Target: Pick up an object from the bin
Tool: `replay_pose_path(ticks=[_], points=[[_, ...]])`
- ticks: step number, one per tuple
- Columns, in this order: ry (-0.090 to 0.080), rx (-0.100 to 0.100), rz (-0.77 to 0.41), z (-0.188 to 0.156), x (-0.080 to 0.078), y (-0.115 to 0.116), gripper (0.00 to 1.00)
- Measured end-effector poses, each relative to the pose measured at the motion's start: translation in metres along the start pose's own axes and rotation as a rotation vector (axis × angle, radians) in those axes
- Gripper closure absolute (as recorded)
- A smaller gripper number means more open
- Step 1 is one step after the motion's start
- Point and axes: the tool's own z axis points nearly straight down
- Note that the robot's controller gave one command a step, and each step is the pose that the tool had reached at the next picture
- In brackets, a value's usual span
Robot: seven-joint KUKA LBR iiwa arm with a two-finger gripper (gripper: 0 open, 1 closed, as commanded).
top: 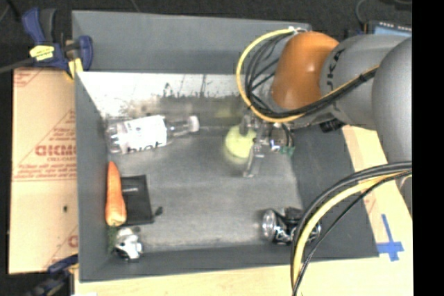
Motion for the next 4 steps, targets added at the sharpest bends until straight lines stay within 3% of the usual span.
replay_pose_path(ticks=[1, 2, 3, 4], points=[[-0.005, 0.001, -0.002, 0.009, 0.006, -0.001, 0.0], [-0.016, -0.001, 0.049, 0.011, 0.005, 0.0, 1.0], [-0.016, -0.001, 0.048, 0.011, 0.005, 0.0, 1.0], [-0.004, 0.0, 0.044, -0.027, 0.007, -0.004, 1.0]])
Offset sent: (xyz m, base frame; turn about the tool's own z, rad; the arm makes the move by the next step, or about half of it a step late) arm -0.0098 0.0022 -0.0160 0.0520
